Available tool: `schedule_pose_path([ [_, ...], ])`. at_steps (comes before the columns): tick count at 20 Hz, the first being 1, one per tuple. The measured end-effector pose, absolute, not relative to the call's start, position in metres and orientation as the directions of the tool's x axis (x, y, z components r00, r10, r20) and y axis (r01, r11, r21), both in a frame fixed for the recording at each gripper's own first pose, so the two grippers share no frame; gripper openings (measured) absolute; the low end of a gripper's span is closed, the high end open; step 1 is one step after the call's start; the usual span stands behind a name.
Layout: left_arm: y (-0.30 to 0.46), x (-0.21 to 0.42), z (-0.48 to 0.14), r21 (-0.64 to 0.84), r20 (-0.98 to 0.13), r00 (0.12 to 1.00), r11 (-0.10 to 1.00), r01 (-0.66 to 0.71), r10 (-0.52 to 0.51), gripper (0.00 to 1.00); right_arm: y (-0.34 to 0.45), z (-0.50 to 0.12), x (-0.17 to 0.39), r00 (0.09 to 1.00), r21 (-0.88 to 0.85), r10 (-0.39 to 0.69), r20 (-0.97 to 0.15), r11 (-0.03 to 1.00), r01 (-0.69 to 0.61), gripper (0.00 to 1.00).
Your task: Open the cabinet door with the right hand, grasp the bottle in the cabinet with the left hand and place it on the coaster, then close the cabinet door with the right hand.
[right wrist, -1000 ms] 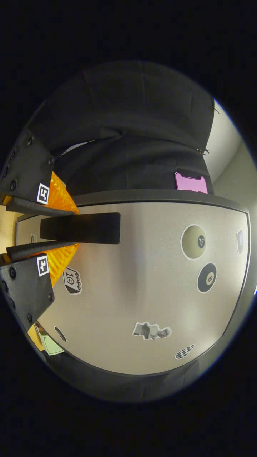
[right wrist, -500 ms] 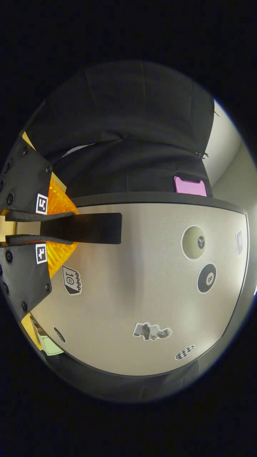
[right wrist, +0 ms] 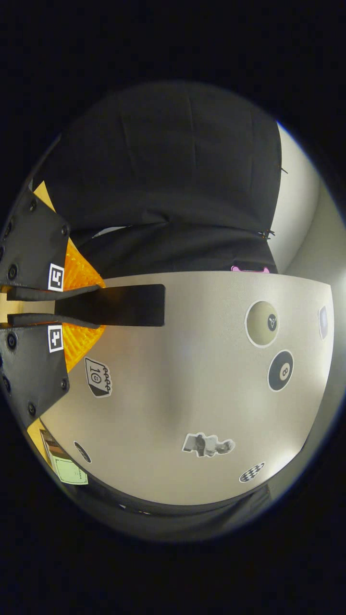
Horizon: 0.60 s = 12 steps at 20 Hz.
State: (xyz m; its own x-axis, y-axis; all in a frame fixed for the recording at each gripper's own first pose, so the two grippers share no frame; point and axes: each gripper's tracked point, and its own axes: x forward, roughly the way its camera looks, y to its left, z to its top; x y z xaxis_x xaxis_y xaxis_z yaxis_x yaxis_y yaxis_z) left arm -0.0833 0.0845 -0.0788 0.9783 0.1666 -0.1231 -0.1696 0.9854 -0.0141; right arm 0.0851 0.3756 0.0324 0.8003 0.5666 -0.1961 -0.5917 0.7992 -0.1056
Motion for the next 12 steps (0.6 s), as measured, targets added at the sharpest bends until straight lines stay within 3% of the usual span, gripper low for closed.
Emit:
schedule_pose_path([
  [6,0.065,-0.092,-0.079,-0.037,-0.128,0.985,0.992,-0.12,0.114,0.86,0.357,0.034,0.066,0.741,-0.096,0.643,-0.194,0.739,-0.667,0.11],
  [12,0.049,-0.084,-0.078,0.032,-0.131,0.988,0.997,-0.076,0.08,0.86,0.344,0.034,0.064,0.715,-0.087,0.666,-0.21,0.716,-0.693,0.12],
])
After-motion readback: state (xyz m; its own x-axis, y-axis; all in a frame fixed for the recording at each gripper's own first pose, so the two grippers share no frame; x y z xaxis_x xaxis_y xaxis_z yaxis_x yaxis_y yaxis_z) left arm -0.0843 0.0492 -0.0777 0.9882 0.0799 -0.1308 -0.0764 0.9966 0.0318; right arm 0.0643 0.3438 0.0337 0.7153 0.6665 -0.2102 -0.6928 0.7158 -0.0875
